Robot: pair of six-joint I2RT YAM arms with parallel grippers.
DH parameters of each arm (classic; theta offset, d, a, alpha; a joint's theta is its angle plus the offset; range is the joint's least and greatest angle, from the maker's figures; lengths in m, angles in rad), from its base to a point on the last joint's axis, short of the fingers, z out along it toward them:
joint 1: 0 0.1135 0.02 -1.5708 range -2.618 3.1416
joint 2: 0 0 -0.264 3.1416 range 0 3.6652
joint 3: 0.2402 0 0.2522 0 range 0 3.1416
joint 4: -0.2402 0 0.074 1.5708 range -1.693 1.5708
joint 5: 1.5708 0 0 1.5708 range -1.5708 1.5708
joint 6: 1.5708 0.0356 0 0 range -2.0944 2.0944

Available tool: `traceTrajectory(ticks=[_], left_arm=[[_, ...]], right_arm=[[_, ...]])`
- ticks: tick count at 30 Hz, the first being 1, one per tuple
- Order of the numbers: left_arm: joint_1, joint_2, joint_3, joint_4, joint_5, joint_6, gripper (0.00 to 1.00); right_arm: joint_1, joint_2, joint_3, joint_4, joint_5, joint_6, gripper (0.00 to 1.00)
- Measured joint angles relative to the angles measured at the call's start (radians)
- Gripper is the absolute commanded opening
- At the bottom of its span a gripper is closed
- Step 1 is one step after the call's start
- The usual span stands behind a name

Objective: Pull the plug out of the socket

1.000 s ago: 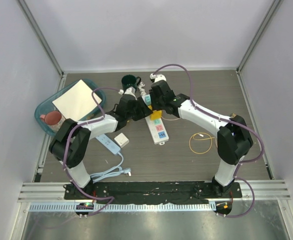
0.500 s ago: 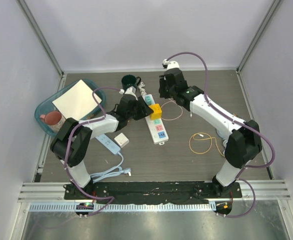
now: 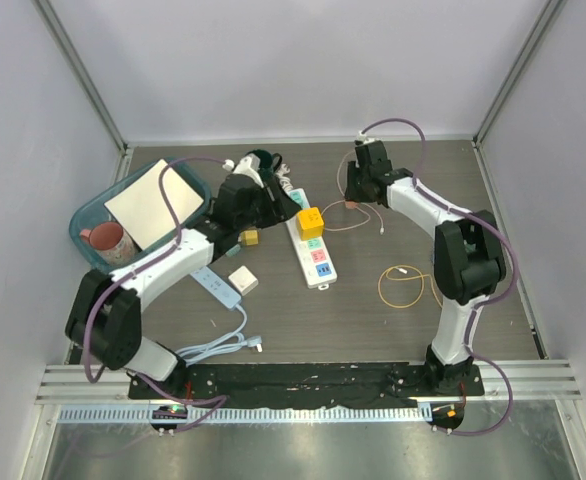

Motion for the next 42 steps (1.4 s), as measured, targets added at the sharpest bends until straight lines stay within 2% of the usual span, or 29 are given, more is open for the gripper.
traceTrajectory(ticks=[2,3,5,6,10,13,14,15,20,25,30,36,42], left_arm=[[0.006,-0.055,0.001,-0.018,-0.003,0.005,0.65],[0.01,-0.079,0.001,-0.028,-0.005,0.007,0.66],[0.016,-0.114,0.0,-0.045,-0.011,0.014,0.69],[0.019,-0.13,-0.002,-0.054,-0.014,0.019,0.76],[0.024,-0.181,-0.019,-0.104,-0.019,0.03,0.8],[0.026,-0.214,-0.035,-0.159,-0.019,0.053,0.81],[0.026,-0.224,-0.042,-0.173,-0.019,0.058,0.81],[0.026,-0.241,-0.054,-0.195,-0.019,0.071,0.81],[0.026,-0.327,-0.108,-0.26,-0.043,0.099,0.81],[0.026,-0.365,-0.146,-0.279,-0.079,0.1,0.81],[0.026,-0.369,-0.193,-0.282,-0.092,0.092,0.81],[0.026,-0.418,-0.236,-0.288,-0.113,0.072,0.81],[0.026,-0.491,-0.276,-0.285,-0.145,0.047,0.81]], right_arm=[[-0.013,0.031,-0.012,0.0,-0.023,0.008,0.17],[-0.017,0.042,-0.017,-0.001,-0.032,0.011,0.24],[-0.021,0.055,-0.022,0.0,-0.045,0.014,0.3],[-0.021,0.057,-0.025,0.0,-0.051,0.014,0.32],[-0.029,0.062,-0.027,0.01,-0.065,0.014,0.56],[-0.037,0.063,-0.027,0.014,-0.064,0.013,0.66],[-0.042,0.063,-0.027,0.014,-0.061,0.012,0.76],[-0.044,0.062,-0.027,0.013,-0.057,0.01,0.79],[-0.053,0.039,-0.026,-0.041,-0.029,0.014,0.8],[-0.037,-0.052,-0.026,-0.072,-0.013,0.038,0.8],[0.051,-0.138,-0.026,-0.074,0.068,0.075,0.82],[0.18,-0.153,-0.02,-0.085,0.214,0.097,0.81],[0.258,-0.145,-0.001,-0.073,0.204,0.099,0.83]])
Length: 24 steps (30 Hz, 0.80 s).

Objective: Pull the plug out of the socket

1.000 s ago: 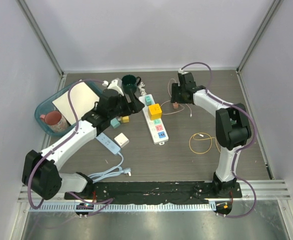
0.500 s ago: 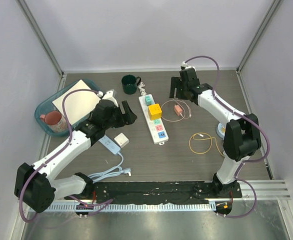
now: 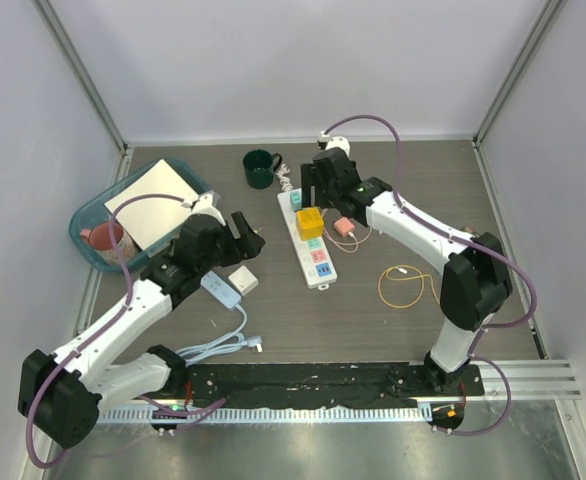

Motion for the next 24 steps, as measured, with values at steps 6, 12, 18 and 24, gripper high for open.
traceTrajectory(ticks=[6,12,18,24], left_arm=[[0.0,-0.013,-0.051,-0.002,-0.007,-0.03,0.81],[0.0,-0.023,-0.065,-0.002,-0.007,-0.042,0.81],[0.0,-0.026,-0.067,0.0,-0.007,-0.056,0.81],[0.0,-0.025,-0.068,0.005,-0.006,-0.064,0.81]], right_arm=[[0.045,0.089,0.055,0.029,-0.014,0.003,0.86],[0.061,0.188,0.062,0.017,-0.037,-0.009,0.85],[0.063,0.212,0.077,-0.037,-0.013,-0.019,0.82],[0.063,0.216,0.094,-0.042,-0.003,-0.029,0.76]])
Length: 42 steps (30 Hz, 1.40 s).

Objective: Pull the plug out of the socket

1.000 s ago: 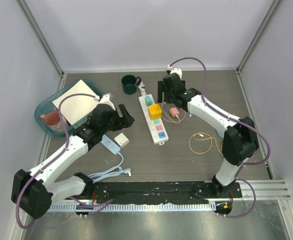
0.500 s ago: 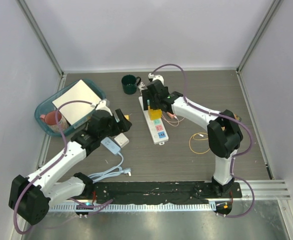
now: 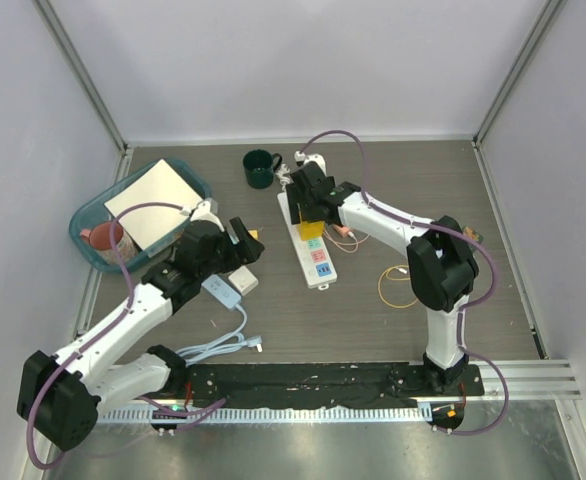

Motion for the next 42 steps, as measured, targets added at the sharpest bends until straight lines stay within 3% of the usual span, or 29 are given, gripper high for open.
traceTrajectory(ticks=[4,6,7,8,11,12,24,31,35,42], left_arm=[[0.0,0.015,-0.016,0.034,0.005,-0.023,0.79],[0.0,0.048,-0.018,0.045,0.007,-0.038,0.78],[0.0,0.072,-0.018,0.052,0.01,-0.043,0.76],[0.0,0.105,-0.017,0.064,0.019,-0.049,0.75],[0.0,0.19,-0.017,0.097,0.054,-0.069,0.7],[0.0,0.22,-0.017,0.117,0.072,-0.079,0.68],[-0.027,0.707,0.0,0.632,0.314,-0.288,0.53],[-0.026,0.861,0.029,0.886,0.39,-0.383,0.44],[-0.026,0.872,0.037,0.882,0.392,-0.389,0.44],[-0.031,0.873,0.11,0.73,0.373,-0.378,0.41]], right_arm=[[0.0,0.011,0.0,-0.004,-0.001,0.0,0.77],[0.0,0.019,0.0,-0.006,-0.004,0.0,0.71],[0.0,0.024,0.001,-0.008,-0.006,0.001,0.61],[0.0,0.029,0.001,-0.008,-0.012,0.006,0.4],[0.001,0.034,0.003,-0.011,-0.009,0.004,0.17],[0.002,0.034,0.004,-0.011,-0.009,0.007,0.14],[0.002,0.034,0.005,-0.013,-0.009,0.03,0.05],[-0.008,0.031,0.001,-0.014,0.003,0.03,0.04],[-0.013,0.025,-0.009,-0.011,0.004,0.034,0.04],[-0.014,0.021,-0.015,-0.006,0.011,0.032,0.02]])
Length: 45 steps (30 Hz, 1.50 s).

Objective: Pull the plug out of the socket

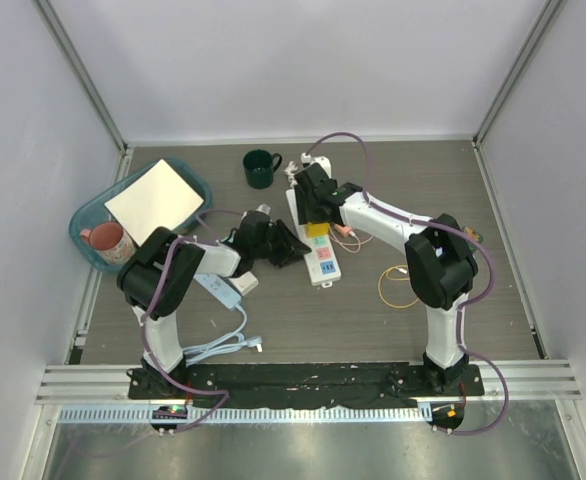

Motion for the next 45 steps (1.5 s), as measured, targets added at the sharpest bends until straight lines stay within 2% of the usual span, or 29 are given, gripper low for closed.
traceTrajectory(ticks=[8,10,21,31,39,45], left_arm=[[-0.03,0.045,0.231,-0.339,-0.04,0.087,0.36],[-0.034,0.061,0.267,-0.375,-0.042,0.1,0.35],[-0.038,0.081,0.283,-0.385,-0.062,0.103,0.34],[-0.053,0.105,0.305,-0.379,-0.089,0.104,0.32],[-0.056,0.108,0.306,-0.381,-0.097,0.106,0.31],[-0.058,0.111,0.309,-0.385,-0.103,0.107,0.3]], right_arm=[[-0.024,-0.014,-0.019,0.016,0.006,-0.011,0.01],[-0.038,-0.017,-0.024,0.019,0.0,-0.01,0.01],[-0.098,-0.061,-0.089,0.08,-0.099,0.007,0.01],[-0.09,-0.063,-0.076,0.036,-0.04,-0.004,0.01],[-0.155,-0.078,-0.095,0.05,-0.164,0.037,0.01],[-0.119,-0.079,-0.082,0.028,-0.093,0.005,0.01]])
